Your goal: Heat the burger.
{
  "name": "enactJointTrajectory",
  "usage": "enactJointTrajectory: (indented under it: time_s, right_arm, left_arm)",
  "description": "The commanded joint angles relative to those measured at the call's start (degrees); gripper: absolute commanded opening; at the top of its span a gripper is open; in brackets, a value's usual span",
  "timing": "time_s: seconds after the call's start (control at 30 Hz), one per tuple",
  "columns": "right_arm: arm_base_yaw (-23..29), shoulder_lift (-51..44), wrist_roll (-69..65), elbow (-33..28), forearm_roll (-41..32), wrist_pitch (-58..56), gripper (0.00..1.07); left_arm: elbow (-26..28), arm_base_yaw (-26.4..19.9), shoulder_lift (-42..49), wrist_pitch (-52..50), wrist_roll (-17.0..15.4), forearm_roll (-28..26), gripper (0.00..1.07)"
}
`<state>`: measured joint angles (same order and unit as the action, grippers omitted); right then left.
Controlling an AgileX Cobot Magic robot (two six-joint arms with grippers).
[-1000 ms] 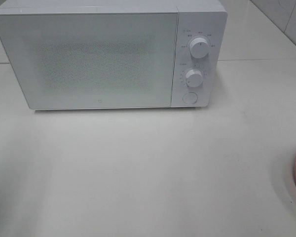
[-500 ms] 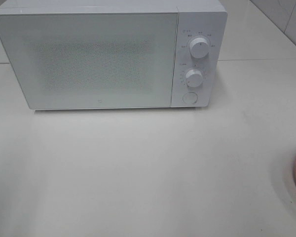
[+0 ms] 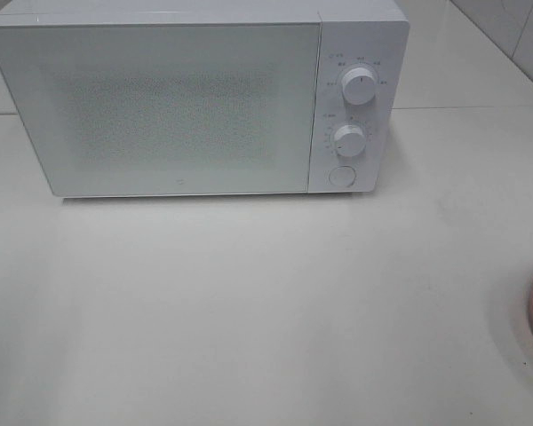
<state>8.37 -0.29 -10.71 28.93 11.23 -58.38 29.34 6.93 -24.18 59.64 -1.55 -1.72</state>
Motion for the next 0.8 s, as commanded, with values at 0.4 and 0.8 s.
enactJointTrajectory:
  time_s: [0.4, 0.8]
  right_arm:
    - [-0.3, -1.4, 0.2, -0.1, 0.3, 0.7, 0.76]
    - [-0.3, -1.4, 0.2, -0.1, 0.3, 0.7, 0.76]
  left_arm:
    - [-0.3, -8.7, 23.2, -0.2, 0.0, -0.1, 1.0]
    - [-0.3, -8.7, 26.0, -0.3, 0.1, 0.0, 1.0]
